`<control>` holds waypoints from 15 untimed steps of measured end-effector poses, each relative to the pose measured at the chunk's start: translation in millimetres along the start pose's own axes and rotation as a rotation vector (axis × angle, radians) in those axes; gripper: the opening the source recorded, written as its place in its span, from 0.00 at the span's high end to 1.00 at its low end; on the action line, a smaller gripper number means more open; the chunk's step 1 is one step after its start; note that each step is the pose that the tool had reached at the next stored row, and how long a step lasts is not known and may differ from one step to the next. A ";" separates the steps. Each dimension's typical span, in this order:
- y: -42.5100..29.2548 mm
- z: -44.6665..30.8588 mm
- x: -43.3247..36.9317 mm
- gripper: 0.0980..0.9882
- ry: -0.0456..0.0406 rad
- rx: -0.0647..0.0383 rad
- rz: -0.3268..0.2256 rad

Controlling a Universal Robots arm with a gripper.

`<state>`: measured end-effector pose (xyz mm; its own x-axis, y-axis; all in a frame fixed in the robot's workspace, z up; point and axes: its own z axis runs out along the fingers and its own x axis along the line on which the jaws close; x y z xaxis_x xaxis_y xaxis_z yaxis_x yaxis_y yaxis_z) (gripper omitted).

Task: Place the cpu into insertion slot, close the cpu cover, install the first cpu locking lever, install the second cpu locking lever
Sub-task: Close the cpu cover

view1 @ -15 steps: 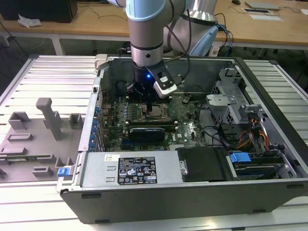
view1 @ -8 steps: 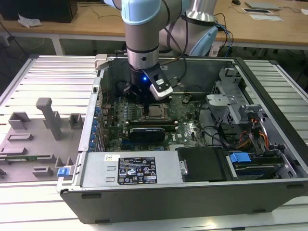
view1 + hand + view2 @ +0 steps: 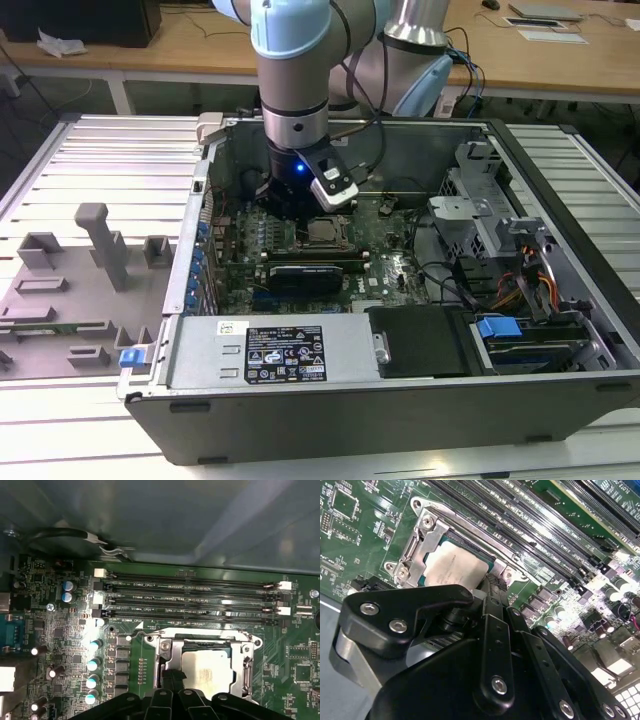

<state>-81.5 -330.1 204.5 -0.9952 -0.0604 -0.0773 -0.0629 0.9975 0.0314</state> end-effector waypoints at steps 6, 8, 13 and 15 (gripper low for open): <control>-0.1 0.3 -2.1 0.99 0.0002 -0.001 -0.011; 0.0 -0.6 -2.7 0.99 -0.0004 -0.002 -0.012; 0.1 -5.1 -3.0 0.99 -0.0002 -0.001 -0.012; 0.0 -5.3 -3.0 0.99 0.0000 -0.001 -0.012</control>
<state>-78.9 -330.0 210.1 -0.9944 -0.0721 -0.0777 -0.0747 0.9967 0.0318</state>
